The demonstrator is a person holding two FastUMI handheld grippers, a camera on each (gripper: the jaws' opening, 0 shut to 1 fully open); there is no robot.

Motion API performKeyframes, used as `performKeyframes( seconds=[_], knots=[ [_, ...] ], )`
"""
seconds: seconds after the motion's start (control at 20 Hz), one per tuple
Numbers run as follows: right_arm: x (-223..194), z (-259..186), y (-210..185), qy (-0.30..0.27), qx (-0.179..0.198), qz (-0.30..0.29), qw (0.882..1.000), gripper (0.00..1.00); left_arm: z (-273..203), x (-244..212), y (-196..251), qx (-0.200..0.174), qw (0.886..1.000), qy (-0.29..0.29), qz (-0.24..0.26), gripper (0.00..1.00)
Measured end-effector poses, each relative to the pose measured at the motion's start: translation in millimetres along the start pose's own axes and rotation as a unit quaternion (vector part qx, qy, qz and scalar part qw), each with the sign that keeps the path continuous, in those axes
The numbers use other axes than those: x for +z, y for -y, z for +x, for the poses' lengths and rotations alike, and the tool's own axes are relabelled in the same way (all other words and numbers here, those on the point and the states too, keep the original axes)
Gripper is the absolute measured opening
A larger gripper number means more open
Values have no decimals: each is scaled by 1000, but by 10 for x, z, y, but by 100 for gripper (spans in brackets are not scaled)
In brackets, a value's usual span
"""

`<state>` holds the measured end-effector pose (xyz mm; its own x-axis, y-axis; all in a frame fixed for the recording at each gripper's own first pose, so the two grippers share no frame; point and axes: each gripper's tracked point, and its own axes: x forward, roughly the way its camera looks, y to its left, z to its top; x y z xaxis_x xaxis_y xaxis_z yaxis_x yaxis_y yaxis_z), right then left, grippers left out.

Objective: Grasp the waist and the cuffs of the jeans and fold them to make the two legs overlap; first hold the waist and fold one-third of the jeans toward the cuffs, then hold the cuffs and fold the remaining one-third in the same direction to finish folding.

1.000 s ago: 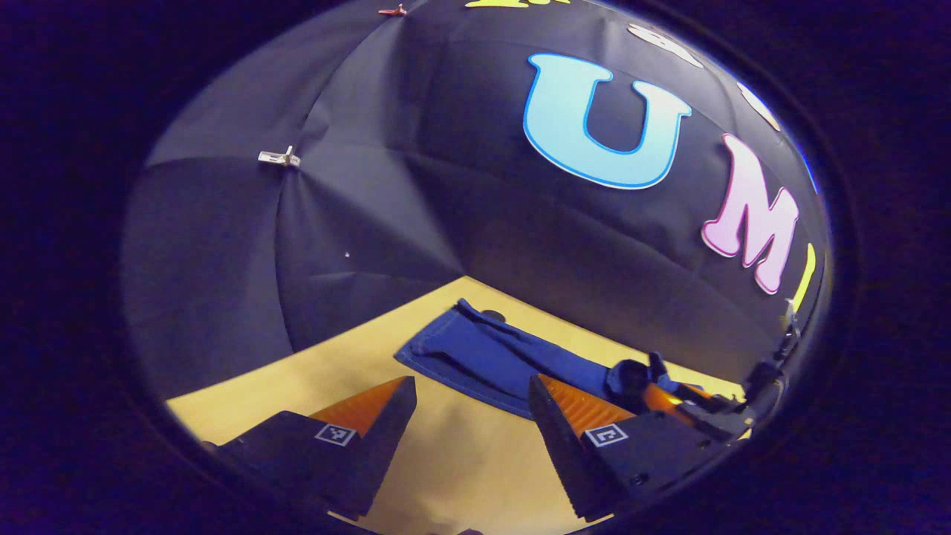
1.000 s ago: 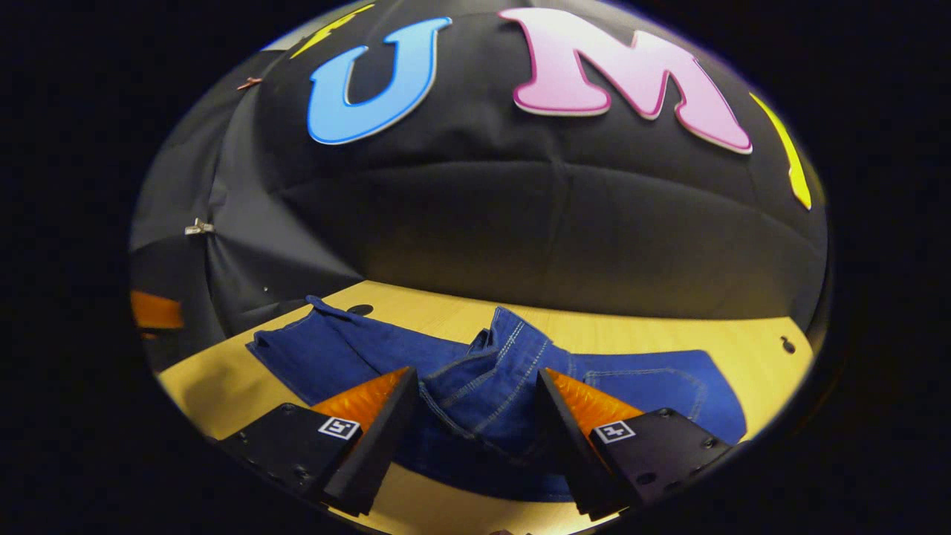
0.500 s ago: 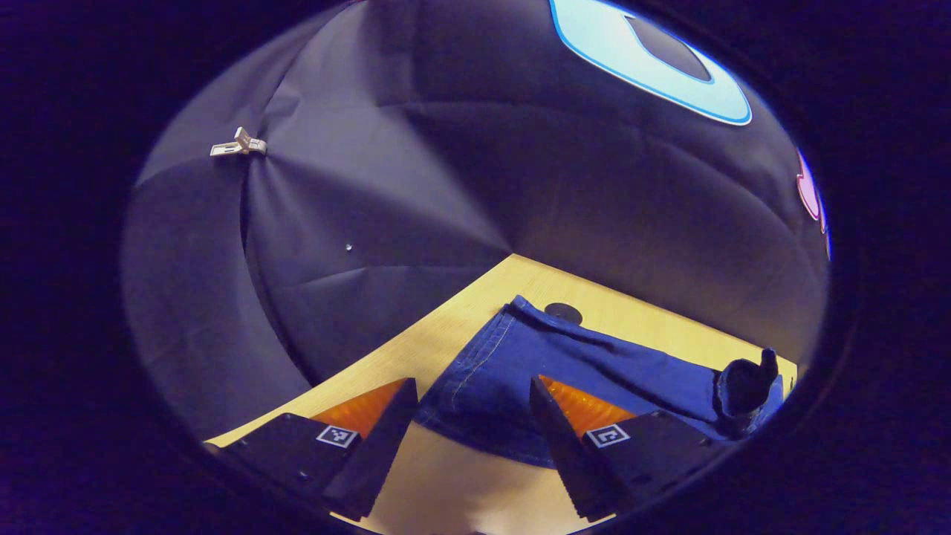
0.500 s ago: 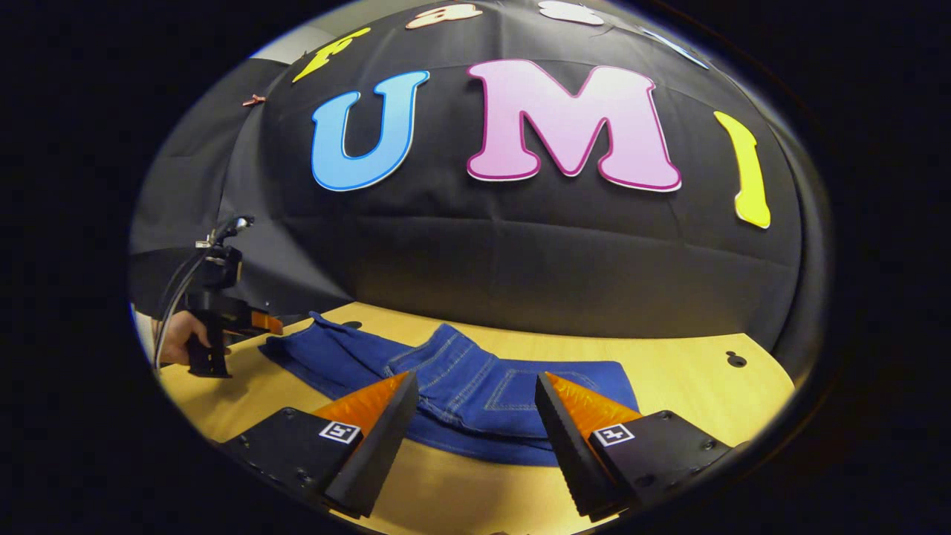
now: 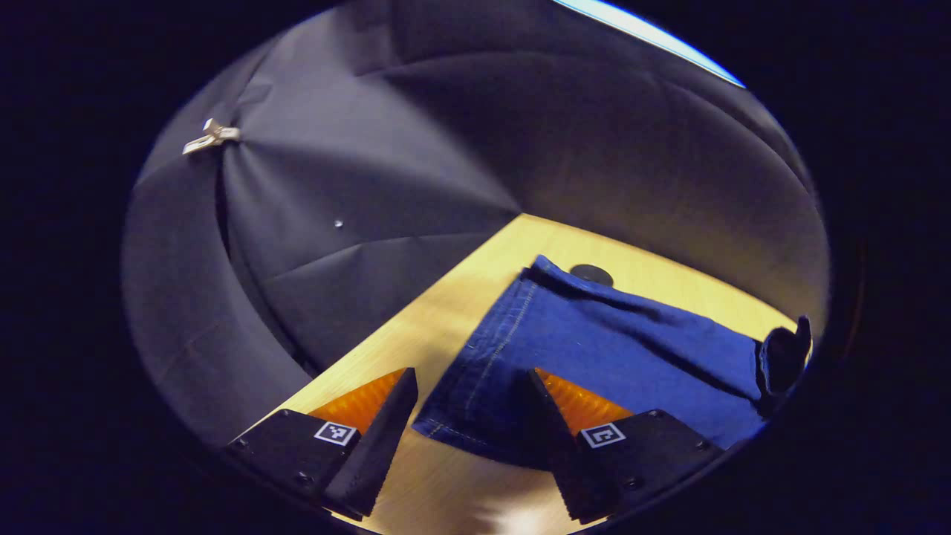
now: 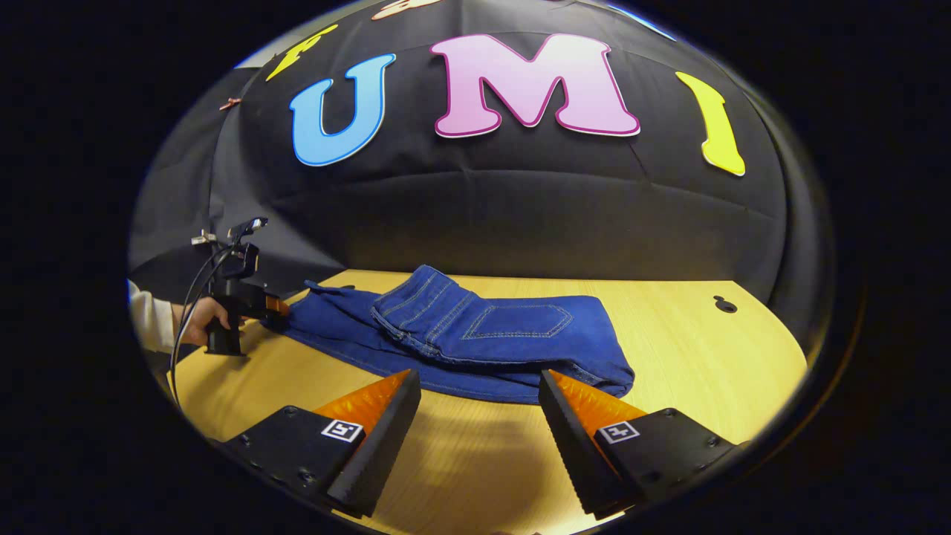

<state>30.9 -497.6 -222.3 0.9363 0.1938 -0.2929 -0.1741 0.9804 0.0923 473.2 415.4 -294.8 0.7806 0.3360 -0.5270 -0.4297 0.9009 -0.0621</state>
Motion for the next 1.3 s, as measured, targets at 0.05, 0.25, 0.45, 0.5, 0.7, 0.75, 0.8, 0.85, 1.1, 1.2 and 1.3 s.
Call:
performKeyframes(
  seconds=[0.05,0.25,0.45,0.5,0.7,0.75,0.8,0.85,1.1,1.2,1.3],
  knots=[
    [-22,-12,13,-5,-1,-1,1000,99,-42,-24,-8,-13,1000,-4,-1,94],
    [-54,-46,63,-16,-1,7,1000,99,-37,24,200,-51,996,24,-75,35],
    [-23,-71,208,-12,-8,-6,1000,99,-90,67,202,-60,992,41,-104,13],
    [-31,-88,262,-12,-12,-8,1000,99,-106,105,212,-59,991,47,-110,12],
    [29,-128,516,-5,-34,-5,999,99,-588,612,580,-89,983,116,-112,10],
    [41,-134,592,-4,-41,-4,999,98,-755,793,757,-102,980,138,-100,10],
    [61,-155,653,-2,-48,-3,999,98,-955,950,957,-118,977,158,-82,9],
    [72,-160,718,-2,-54,-1,999,98,-1149,1090,1201,-137,972,181,-64,10],
    [31,-321,1094,-9,-84,-20,996,98,-2227,1438,2673,-251,937,242,-4,10],
    [-11,-412,1232,-10,-95,-22,995,98,-2475,1289,3388,-302,925,231,7,10],
    [-63,-502,1370,-13,-105,-17,994,98,-2576,1008,3948,-334,918,210,30,10]
  ],
)
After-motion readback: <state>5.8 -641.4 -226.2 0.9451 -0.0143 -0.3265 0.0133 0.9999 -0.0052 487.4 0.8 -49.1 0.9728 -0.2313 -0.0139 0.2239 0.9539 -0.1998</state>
